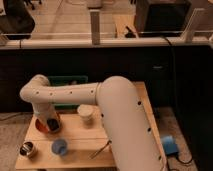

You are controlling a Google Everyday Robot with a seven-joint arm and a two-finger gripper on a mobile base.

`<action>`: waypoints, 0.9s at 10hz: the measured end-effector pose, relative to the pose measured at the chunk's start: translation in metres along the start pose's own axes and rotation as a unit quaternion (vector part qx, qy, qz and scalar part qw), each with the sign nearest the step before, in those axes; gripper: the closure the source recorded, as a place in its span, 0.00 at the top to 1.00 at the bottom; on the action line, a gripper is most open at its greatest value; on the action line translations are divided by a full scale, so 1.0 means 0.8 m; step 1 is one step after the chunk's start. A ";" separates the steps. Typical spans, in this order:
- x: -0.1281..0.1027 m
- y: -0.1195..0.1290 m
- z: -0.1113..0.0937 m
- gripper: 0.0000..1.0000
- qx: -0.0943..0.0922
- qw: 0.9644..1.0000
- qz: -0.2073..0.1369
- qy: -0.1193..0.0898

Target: Wipe red bowl with eraser

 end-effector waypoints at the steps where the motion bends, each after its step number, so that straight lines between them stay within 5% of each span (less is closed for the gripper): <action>1: 0.007 0.000 -0.002 0.00 -0.006 1.000 0.000 0.003; 9: 0.051 -0.009 0.008 0.00 0.008 0.999 -0.022 0.025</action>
